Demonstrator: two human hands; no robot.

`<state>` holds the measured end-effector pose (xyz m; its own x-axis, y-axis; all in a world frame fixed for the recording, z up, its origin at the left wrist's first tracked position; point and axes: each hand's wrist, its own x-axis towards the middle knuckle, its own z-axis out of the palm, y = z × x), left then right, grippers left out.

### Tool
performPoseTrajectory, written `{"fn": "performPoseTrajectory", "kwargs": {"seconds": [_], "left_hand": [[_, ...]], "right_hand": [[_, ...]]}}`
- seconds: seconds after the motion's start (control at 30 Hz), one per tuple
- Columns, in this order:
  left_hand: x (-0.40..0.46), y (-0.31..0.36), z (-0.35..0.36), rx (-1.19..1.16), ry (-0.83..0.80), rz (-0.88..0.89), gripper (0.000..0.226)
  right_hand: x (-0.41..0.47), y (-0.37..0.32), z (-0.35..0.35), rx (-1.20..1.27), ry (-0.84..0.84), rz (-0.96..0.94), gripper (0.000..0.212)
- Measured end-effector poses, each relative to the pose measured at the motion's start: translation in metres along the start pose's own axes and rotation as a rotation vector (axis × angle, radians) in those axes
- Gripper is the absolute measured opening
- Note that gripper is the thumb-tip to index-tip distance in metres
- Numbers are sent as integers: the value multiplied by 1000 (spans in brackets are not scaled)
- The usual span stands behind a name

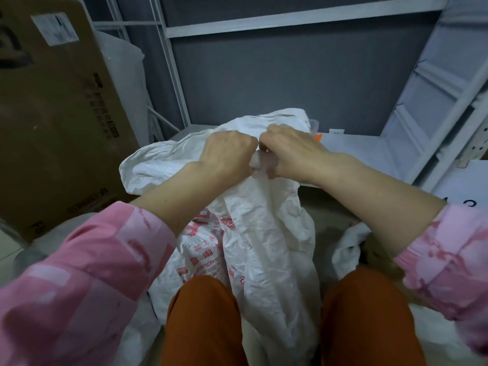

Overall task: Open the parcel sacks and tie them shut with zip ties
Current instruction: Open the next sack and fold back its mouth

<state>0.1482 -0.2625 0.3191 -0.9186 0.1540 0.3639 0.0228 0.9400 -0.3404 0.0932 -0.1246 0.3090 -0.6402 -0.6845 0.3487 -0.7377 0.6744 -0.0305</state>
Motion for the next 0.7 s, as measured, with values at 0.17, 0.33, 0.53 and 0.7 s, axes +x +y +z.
{"fn": "performPoseTrajectory", "kwargs": {"seconds": [0.17, 0.33, 0.53, 0.7], "left_hand": [[-10, 7, 12, -120, 17, -18, 9], [-2, -16, -20, -691, -478, -141, 36], [7, -32, -2, -782, -688, -147, 28], [7, -18, 7, -547, -694, -101, 40]], "right_hand": [[-2, -3, 18, -148, 184, -23, 21], [-18, 3, 42, -418, 359, -208, 35], [-23, 4, 48, -466, 547, -366, 31], [-25, 8, 54, -429, 585, -318, 30]]}}
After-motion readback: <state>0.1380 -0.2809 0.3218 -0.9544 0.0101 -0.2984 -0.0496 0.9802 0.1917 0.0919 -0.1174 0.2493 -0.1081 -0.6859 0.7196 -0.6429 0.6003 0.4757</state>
